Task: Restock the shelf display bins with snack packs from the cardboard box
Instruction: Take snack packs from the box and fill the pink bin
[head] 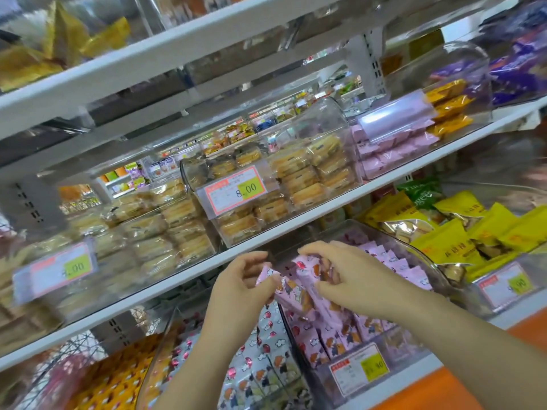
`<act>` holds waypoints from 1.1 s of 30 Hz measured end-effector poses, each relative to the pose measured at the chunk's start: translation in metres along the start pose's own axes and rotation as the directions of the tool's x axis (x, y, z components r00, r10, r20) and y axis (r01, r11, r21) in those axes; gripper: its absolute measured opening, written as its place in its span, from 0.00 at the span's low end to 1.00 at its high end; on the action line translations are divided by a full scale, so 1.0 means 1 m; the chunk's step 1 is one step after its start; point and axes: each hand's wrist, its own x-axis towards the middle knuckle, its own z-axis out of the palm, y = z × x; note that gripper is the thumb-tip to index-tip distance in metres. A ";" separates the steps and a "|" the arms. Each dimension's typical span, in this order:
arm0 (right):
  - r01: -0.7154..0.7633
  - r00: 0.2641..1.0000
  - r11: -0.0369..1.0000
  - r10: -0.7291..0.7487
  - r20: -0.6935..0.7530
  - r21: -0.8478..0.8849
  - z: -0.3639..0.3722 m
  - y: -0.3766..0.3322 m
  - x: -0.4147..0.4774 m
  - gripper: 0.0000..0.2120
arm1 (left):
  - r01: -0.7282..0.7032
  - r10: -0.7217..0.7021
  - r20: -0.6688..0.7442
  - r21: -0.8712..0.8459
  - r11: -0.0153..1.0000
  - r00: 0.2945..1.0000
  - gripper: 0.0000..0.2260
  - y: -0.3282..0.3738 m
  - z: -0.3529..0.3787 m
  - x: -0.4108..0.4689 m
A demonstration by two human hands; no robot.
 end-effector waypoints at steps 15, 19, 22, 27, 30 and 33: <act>0.042 0.984 0.879 0.046 0.173 -0.475 -0.001 0.012 -0.013 0.13 | -0.129 0.019 0.253 0.427 0.895 0.967 0.10 -0.006 0.040 0.003; 0.001 0.967 0.905 0.108 0.231 -0.426 -0.007 0.016 -0.012 0.13 | -0.168 -0.014 0.335 0.509 0.844 0.942 0.15 -0.006 0.035 0.003; -0.142 0.962 0.985 0.161 0.221 -0.097 -0.013 0.026 -0.011 0.08 | -0.212 0.055 0.309 0.503 0.838 0.950 0.14 -0.006 0.036 0.001; -0.266 0.960 0.956 0.274 0.051 -0.126 -0.013 0.048 -0.007 0.15 | -0.249 0.012 0.403 0.540 0.804 0.915 0.14 -0.016 0.052 -0.012; -0.235 0.928 0.912 0.313 0.200 -0.335 -0.001 0.047 -0.008 0.18 | -0.271 0.025 0.388 0.594 0.758 0.921 0.13 -0.013 0.056 -0.010; -0.212 0.890 0.856 0.368 0.268 -0.471 0.008 0.043 -0.005 0.20 | -0.322 0.036 0.403 0.671 0.667 0.915 0.15 -0.010 0.055 -0.010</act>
